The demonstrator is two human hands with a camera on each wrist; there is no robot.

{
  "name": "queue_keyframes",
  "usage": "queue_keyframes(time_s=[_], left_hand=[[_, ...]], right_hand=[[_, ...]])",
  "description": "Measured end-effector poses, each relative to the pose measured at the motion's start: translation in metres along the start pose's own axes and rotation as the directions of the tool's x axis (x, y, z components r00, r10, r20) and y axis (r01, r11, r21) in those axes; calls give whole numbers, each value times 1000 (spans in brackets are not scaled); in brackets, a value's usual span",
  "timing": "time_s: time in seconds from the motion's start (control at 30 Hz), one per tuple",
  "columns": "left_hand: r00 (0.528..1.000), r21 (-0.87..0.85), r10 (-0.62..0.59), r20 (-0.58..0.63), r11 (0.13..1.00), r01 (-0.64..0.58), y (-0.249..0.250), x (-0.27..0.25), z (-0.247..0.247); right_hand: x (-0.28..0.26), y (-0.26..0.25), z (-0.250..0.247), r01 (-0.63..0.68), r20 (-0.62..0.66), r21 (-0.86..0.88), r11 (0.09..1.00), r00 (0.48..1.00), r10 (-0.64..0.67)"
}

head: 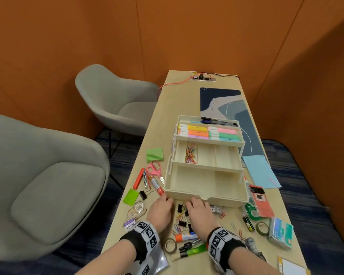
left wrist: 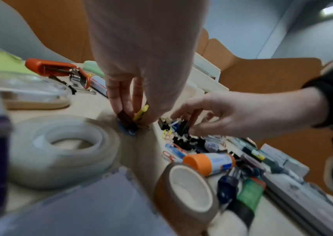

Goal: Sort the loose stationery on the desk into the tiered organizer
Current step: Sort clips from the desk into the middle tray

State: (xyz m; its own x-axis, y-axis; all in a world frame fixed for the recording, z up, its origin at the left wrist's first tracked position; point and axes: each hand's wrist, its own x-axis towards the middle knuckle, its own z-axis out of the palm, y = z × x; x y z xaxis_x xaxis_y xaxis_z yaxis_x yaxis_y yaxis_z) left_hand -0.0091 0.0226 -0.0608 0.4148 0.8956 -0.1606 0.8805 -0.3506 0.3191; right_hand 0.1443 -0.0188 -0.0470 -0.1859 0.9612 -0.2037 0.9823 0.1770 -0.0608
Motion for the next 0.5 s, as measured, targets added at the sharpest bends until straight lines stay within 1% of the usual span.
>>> queue_keyframes(time_s=[0.13,0.2,0.33,0.43,0.5], left_hand=[[1000,-34,6,17,999,-5,-4,3,-2],[999,-18,49,6,999,-49,-5,2,-10],[987,-3,153,-54,988,-153,-2,-1,-33],[969,-102,216,-123,968,-229,2,4,-59],[955,-198,226,-193,944,-264,5,21,-86]], right_hand=[[-2,-1,4,-10,-52,-2,1000,999,10],[-1,0,5,1,-42,-5,1000,999,-1],[-2,4,6,79,-88,-1,997,993,-78],[-13,7,-1,131,-105,75,989,987,-122],[-19,11,-11,145,-125,171,975,984,-124]])
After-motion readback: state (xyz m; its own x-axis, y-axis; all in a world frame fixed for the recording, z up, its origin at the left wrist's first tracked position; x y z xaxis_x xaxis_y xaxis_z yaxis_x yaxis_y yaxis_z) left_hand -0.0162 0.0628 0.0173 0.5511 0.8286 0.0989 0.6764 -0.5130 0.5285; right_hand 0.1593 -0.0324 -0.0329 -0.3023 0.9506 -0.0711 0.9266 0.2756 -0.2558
